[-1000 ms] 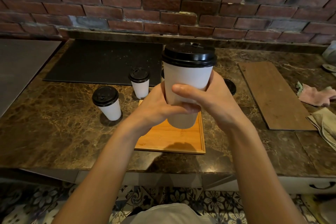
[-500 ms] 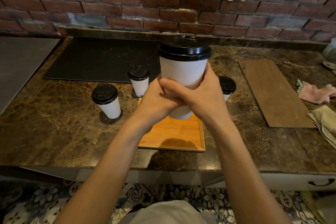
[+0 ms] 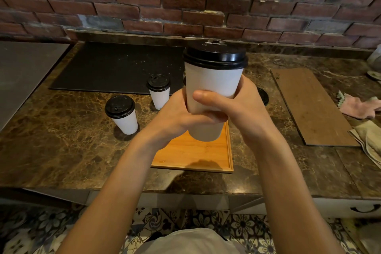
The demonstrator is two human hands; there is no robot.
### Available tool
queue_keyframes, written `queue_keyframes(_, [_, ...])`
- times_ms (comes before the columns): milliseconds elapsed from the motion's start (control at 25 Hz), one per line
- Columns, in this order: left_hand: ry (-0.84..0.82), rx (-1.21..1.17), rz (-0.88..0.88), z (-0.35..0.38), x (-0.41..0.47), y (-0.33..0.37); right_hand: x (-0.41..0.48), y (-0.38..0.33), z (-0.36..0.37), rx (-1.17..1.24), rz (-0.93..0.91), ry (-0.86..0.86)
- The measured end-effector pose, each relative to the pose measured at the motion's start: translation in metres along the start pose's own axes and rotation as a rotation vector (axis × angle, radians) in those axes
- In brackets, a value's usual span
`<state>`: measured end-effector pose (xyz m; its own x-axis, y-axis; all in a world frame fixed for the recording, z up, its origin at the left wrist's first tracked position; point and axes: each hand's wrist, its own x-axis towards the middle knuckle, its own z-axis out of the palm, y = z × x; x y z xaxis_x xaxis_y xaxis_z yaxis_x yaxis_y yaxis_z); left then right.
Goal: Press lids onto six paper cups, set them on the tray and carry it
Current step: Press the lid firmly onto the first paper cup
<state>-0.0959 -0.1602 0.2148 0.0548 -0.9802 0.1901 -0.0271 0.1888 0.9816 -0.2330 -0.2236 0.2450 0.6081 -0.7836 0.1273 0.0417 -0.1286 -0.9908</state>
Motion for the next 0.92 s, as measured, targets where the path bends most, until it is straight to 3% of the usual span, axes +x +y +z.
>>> queue_keyframes(320, [-0.15,-0.14,-0.096,-0.002,-0.008,-0.002,-0.005,0.004,-0.01,0.091,0.037,-0.164])
queue_keyframes(920, [0.141,0.06,-0.026,0.008,-0.004,-0.003,-0.004,-0.001,0.001,-0.099,0.005,0.053])
